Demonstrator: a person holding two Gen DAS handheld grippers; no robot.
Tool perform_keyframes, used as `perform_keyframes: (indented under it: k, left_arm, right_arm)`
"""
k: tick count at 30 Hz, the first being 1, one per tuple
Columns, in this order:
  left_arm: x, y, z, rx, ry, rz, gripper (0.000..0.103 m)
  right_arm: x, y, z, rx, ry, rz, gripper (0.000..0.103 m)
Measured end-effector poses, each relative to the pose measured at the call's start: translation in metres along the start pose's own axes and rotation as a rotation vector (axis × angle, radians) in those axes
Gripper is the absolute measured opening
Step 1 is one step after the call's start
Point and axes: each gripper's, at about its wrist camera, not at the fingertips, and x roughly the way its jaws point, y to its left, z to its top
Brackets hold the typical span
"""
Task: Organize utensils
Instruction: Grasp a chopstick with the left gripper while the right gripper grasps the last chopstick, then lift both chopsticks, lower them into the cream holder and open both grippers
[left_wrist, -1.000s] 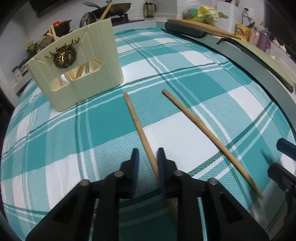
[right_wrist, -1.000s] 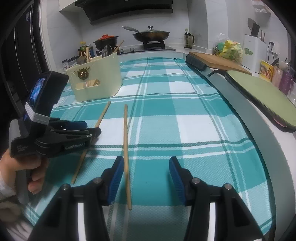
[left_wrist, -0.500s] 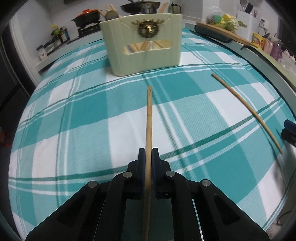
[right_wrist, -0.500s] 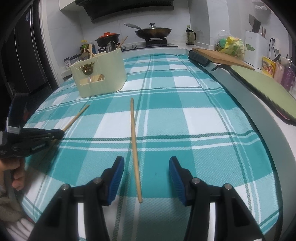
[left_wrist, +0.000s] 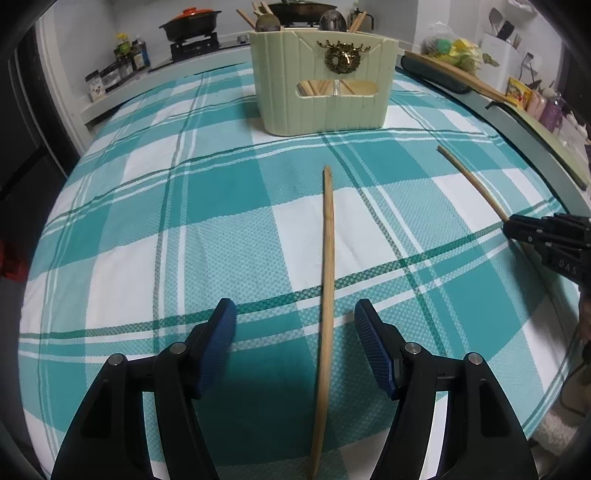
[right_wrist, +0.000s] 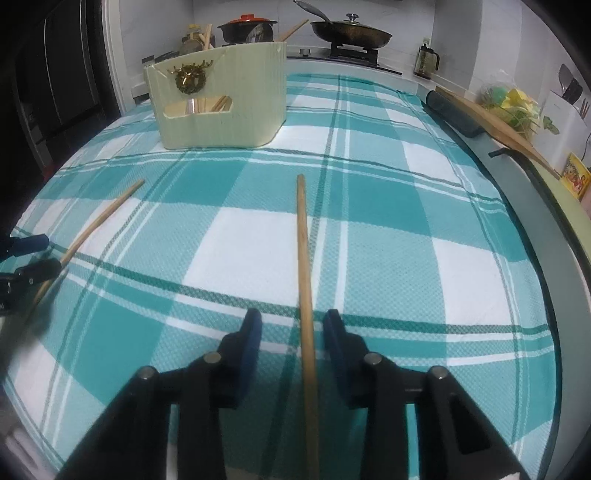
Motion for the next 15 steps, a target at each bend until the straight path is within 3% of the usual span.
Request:
perform_keyframes:
  k: [2,6,7,9,15]
  left_arm:
    - [0.003,0.002,0.003,-0.001,0.013,-0.01,0.069]
    - [0.016,0.001,0.018,0.017,0.057,-0.056,0.071]
    - [0.018,0.002,0.022,0.015,0.065,-0.073,0.071]
    - [0.026,0.003,0.03,0.009,0.09,-0.107,0.071]
    - [0.042,0.001,0.052,0.031,0.117,-0.109,0.071]
  right_arm:
    - [-0.001,0.011,0.001,-0.006,0.013,0.027,0.012]
    - [-0.005,0.03,-0.001,-0.053,0.036,0.021,0.012]
    - [-0.005,0.028,0.0,-0.043,0.048,0.033,0.014]
    - [-0.005,0.021,0.002,-0.007,0.075,0.063,0.036]
    - [-0.006,-0.002,0.021,0.081,0.137,0.154,0.037]
